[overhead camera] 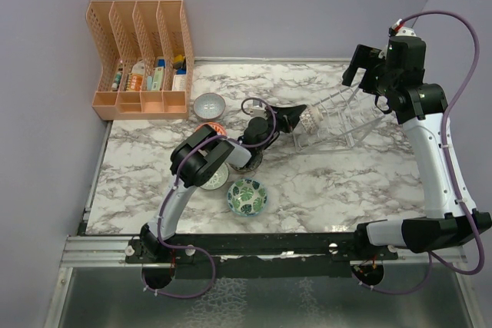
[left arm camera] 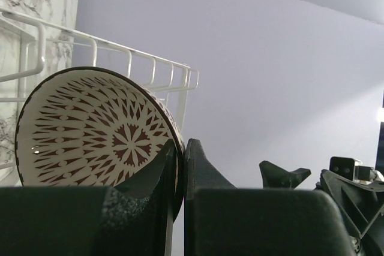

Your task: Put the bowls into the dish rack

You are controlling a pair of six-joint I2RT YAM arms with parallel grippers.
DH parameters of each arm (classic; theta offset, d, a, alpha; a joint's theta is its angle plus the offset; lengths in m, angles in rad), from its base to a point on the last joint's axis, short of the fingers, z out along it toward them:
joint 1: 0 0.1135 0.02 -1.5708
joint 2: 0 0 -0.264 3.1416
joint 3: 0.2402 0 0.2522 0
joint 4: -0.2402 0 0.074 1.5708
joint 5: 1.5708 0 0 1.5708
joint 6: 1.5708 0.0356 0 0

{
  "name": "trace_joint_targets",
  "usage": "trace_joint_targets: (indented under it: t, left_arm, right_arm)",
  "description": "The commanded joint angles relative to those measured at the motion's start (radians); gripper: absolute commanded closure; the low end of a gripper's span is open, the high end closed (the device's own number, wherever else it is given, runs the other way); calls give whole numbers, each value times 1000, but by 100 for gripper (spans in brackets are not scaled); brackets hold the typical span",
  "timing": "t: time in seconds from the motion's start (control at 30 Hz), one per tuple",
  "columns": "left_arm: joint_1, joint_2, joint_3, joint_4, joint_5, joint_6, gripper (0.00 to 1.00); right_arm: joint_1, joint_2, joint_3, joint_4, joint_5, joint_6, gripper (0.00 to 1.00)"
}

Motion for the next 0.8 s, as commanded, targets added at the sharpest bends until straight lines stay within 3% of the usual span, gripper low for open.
trace_joint_targets:
  t: [0.0,0.77]
  left_arm:
    - [-12,-7,42,166,-17,-38,100]
    - [-14,68,47,182,-6,-118,100]
  right_arm:
    - [-7,-13,6,2,-23,-5,0]
    - [-7,-5,11,-2,-17,-11,0]
